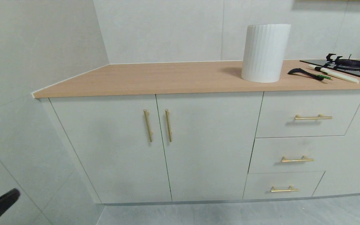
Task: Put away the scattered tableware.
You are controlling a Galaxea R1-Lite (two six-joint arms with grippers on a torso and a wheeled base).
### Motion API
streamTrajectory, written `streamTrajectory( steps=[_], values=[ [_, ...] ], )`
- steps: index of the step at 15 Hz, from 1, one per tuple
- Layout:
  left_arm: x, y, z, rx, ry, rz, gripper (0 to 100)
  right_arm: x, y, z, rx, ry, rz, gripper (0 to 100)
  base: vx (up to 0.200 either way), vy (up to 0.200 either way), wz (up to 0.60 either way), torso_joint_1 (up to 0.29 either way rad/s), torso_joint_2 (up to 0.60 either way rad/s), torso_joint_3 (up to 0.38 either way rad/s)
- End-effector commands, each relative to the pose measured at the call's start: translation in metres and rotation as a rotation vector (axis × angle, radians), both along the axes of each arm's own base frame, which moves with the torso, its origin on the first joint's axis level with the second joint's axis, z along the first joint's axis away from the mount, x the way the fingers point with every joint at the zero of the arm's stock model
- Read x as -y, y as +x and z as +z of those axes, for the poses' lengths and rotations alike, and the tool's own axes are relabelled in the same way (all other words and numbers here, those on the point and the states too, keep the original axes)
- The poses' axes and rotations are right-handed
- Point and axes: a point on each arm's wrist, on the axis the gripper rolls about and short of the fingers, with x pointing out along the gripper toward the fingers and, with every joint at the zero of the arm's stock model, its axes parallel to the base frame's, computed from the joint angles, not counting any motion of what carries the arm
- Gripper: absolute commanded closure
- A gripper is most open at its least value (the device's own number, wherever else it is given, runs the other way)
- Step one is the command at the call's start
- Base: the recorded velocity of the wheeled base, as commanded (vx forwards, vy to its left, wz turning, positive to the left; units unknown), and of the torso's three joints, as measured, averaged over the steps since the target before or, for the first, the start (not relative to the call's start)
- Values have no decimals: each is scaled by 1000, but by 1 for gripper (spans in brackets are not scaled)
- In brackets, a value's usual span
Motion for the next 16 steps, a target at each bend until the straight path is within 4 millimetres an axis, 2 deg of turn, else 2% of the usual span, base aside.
streamTrajectory(
  steps=[1,3,4,6,7,9,11,12,14,16],
  values=[
    [-15,-56,-15,236,8,104,0,34,-110,-39,202,-59,-195,0,0,0,0,0,0,0],
    [-14,-77,-23,324,16,95,0,37,-123,-39,138,-72,-293,0,0,0,0,0,0,0],
    [-11,-91,-36,320,33,119,0,34,-127,-39,122,-79,-401,0,0,0,0,0,0,0],
    [-7,-96,-42,314,45,160,0,27,-127,-43,107,-91,-488,0,0,0,0,0,0,0],
    [-4,-101,-54,322,105,195,0,20,-129,-67,106,-140,-543,0,0,0,0,0,0,0],
    [-6,-93,-67,262,146,305,0,20,-122,-78,76,-140,-535,0,0,0,0,0,0,0],
    [-7,-81,-87,182,163,320,0,20,-109,-97,5,-93,-485,0,0,0,0,0,0,0],
    [-7,-81,-87,182,163,320,0,20,-109,-97,5,-93,-485,0,0,0,0,0,0,0],
    [-7,-56,-119,187,162,314,0,16,-78,-128,78,-37,-321,0,0,0,0,0,0,0],
    [-6,-46,-140,193,176,260,0,15,-66,-147,128,-111,-294,0,0,0,0,0,0,0]
  ],
)
